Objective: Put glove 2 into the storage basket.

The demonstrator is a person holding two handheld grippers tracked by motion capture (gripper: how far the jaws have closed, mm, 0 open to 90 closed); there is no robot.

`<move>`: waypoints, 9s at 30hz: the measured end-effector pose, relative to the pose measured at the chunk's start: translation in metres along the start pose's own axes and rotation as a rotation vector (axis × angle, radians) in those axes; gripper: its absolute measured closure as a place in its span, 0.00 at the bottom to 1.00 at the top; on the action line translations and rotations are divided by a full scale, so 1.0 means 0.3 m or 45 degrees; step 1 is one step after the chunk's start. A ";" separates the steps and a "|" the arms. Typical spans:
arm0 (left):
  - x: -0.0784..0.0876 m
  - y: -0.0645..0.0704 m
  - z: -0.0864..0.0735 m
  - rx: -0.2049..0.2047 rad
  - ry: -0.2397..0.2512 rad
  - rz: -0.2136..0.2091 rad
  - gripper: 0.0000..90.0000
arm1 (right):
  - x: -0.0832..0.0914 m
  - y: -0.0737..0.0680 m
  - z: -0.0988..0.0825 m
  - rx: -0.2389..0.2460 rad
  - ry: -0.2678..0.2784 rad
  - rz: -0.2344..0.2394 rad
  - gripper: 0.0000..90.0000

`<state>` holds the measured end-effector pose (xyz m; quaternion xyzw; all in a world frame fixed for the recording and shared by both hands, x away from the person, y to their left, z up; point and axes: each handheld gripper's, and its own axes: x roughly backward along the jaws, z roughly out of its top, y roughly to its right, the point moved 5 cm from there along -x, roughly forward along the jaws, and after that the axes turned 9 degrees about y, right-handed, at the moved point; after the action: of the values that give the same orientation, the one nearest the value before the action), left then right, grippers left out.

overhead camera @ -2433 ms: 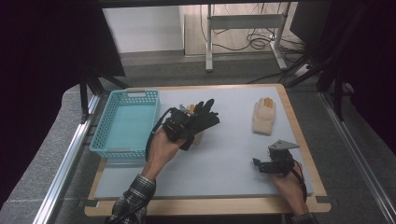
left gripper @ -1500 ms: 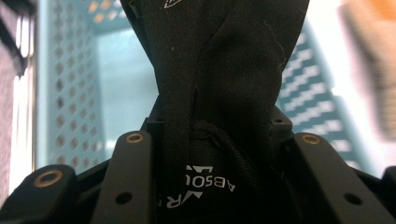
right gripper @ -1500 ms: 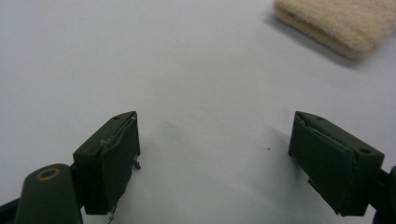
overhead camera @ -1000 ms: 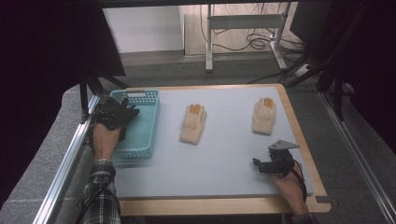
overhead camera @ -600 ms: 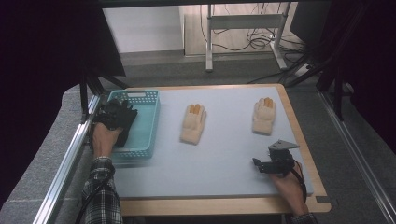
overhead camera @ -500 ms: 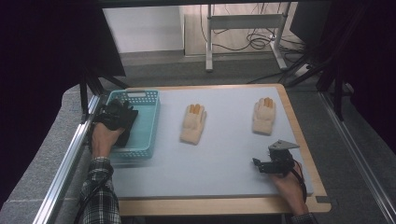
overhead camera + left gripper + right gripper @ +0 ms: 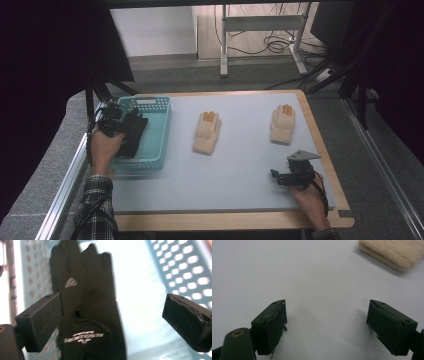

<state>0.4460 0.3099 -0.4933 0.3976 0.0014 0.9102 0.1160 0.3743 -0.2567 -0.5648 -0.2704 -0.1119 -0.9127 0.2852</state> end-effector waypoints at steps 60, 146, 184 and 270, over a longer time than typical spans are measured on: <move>-0.389 0.858 -0.032 -0.522 0.071 -0.250 0.79 | 0.000 0.001 0.000 0.000 0.000 0.000 0.18; -0.089 0.642 -0.447 -0.427 0.175 -0.374 0.04 | -0.488 -0.364 0.378 0.231 -0.091 0.397 0.58; -0.090 0.644 -0.446 -0.411 0.186 -0.378 0.04 | -0.133 -0.248 0.235 0.132 0.010 0.439 0.45; -0.090 0.644 -0.446 -0.413 0.184 -0.376 0.04 | -0.238 -0.002 0.447 0.090 0.084 0.097 0.71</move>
<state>0.3262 0.1282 -0.5861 0.3032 -0.0784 0.8977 0.3099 0.4809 -0.1752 -0.4935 -0.2340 -0.1242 -0.9051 0.3327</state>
